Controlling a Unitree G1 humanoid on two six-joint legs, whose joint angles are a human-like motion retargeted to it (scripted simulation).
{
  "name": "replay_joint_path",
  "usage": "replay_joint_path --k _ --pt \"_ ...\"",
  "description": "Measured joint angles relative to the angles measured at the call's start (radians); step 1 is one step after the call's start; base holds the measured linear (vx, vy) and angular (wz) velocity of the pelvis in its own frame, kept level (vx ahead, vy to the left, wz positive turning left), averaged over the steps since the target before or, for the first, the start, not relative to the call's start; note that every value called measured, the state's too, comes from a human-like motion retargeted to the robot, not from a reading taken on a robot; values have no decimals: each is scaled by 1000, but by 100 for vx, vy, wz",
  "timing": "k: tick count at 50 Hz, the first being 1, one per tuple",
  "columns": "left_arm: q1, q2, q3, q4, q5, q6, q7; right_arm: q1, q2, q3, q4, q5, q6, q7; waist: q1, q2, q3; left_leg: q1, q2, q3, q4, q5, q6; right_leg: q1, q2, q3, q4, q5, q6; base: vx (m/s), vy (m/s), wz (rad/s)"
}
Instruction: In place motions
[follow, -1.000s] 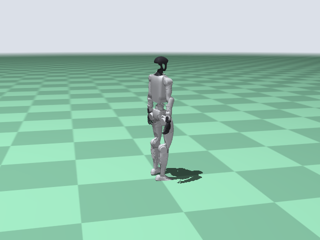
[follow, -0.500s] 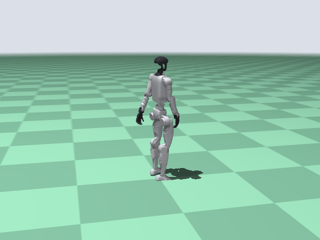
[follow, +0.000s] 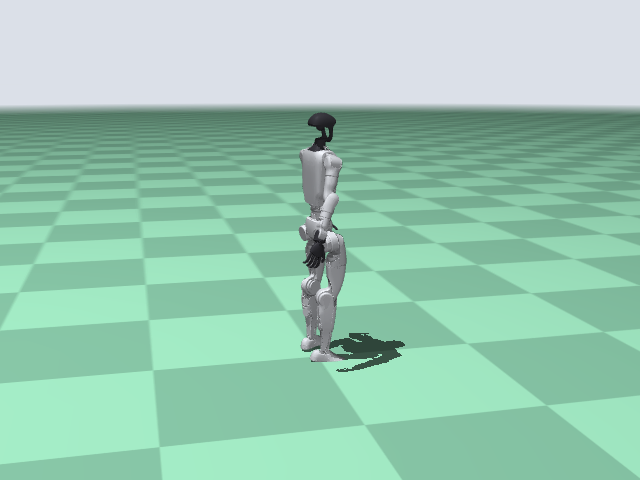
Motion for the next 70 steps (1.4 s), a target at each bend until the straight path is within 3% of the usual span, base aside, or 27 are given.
replay_joint_path --k 5,10,16,22,28,33,37,42,45,50,59,64,70 --pt "111 3 53 103 65 43 8 -130 46 106 0 15 4 41 13 11 3 7 1 -1 -3 -2 1 0 5 9 1 0 -3 0 0 0" --pt "294 -11 181 196 82 93 46 -345 111 208 -21 2 -49 151 22 18 7 25 4 16 -8 -12 -1 -7 10 29 7 3 -6 0 0 -13" --pt "543 -15 311 232 66 113 8 -559 222 256 -217 41 -85 287 23 26 15 38 14 57 -11 -31 -8 -23 20 69 13 12 -10 -1 0 -31" --pt "672 4 354 260 105 140 13 -667 279 315 -395 145 -134 359 25 32 17 45 18 77 -14 -47 -12 -32 22 88 17 16 -11 -1 0 -12" --pt "625 19 330 258 82 157 46 -641 257 365 -456 100 -187 359 17 25 5 37 16 69 -14 -57 -14 -32 19 78 15 14 -11 0 0 0" --pt "439 -10 314 262 -2 138 103 -515 215 349 -384 19 -192 330 9 21 -7 27 14 56 -10 -63 -11 -26 19 62 10 12 -11 1 0 8" --pt "251 -23 270 267 -115 118 123 -383 165 288 -229 -51 -154 269 2 13 -15 21 10 38 -6 -63 -8 -15 15 44 6 8 -8 3 -1 22" --pt "54 -37 203 191 -132 87 37 -217 78 175 -21 -104 -62 155 -4 4 -19 12 9 31 -1 -61 -6 -8 10 36 3 4 -4 0 0 0" --pt "-29 -42 149 110 -114 58 -2 -91 32 107 0 -83 -20 104 -10 2 -14 8 7 30 0 -60 -4 -8 7 32 1 3 -5 0 0 0" --pt "-93 -23 63 -4 -74 5 -1 72 -16 6 0 -47 -27 35 -18 -2 -9 3 4 30 3 -58 -4 -10 0 27 1 2 -7 0 0 0" --pt "-9 -3 33 22 16 14 -3 67 6 17 0 17 -18 -1 -5 12 -4 1 3 21 1 -54 -3 -9 1 21 -1 1 -9 0 0 0" --pt "144 -19 96 113 66 50 29 -116 65 149 0 43 -4 18 20 23 -2 11 4 24 -5 -56 -2 -11 7 28 2 3 -9 0 0 -4" --pt "400 -24 239 230 87 114 40 -418 152 268 -80 11 -55 163 -5 29 4 28 2 12 -1 -71 -7 -10 4 17 8 5 -6 -2 -2 -2"
